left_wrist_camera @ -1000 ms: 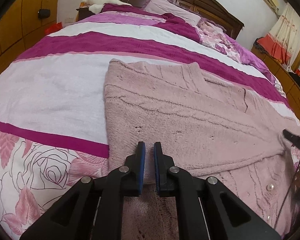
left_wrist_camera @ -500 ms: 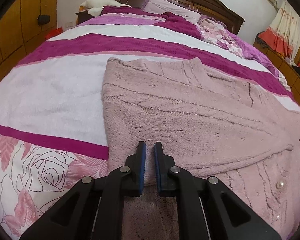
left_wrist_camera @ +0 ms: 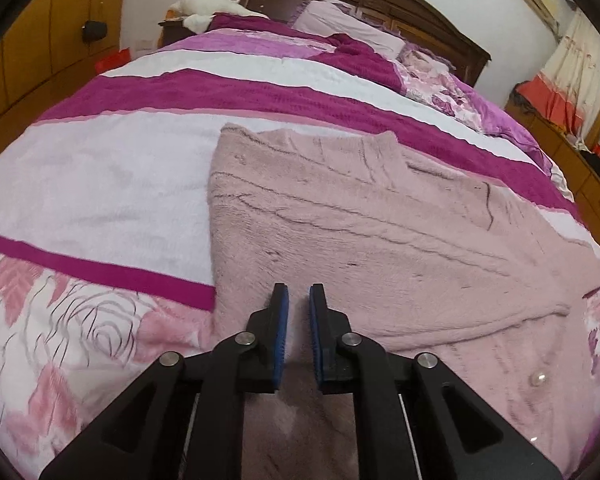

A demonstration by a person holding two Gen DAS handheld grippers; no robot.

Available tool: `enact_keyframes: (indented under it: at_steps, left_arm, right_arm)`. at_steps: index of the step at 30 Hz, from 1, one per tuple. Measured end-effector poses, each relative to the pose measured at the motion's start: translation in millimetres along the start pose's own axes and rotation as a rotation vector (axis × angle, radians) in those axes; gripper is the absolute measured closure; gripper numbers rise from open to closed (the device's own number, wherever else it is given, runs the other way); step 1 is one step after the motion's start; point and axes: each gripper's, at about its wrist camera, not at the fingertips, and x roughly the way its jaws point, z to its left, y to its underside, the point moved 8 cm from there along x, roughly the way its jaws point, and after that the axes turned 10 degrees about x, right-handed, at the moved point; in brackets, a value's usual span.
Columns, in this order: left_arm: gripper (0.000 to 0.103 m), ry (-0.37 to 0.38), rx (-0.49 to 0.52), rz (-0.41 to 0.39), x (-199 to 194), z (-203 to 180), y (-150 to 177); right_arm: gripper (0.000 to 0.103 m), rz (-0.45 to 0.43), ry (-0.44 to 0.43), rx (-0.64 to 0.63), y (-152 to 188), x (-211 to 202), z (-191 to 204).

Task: Fold small clothes

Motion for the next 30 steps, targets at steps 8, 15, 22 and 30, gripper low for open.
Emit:
enact_keyframes:
  at_steps: [8, 15, 22, 30]
  left_arm:
    - [0.103, 0.128, 0.049, -0.01, 4.1, -118.6, 0.4]
    - [0.103, 0.275, 0.047, -0.077, 19.5, -223.9, -7.0]
    - [0.103, 0.584, -0.009, -0.005, 38.2, -298.6, -25.6]
    - [0.103, 0.646, -0.018, 0.037, 51.2, -339.5, -32.1]
  right_arm:
    - [0.096, 0.046, -0.131, -0.442, 18.6, -2.9, 75.7]
    - [0.096, 0.226, -0.245, -0.902, 193.0, -40.8, 136.7]
    - [0.097, 0.462, -0.229, -1.031, 338.4, -55.0, 96.1]
    - [0.096, 0.641, -0.214, -1.059, 387.1, -50.4, 45.7]
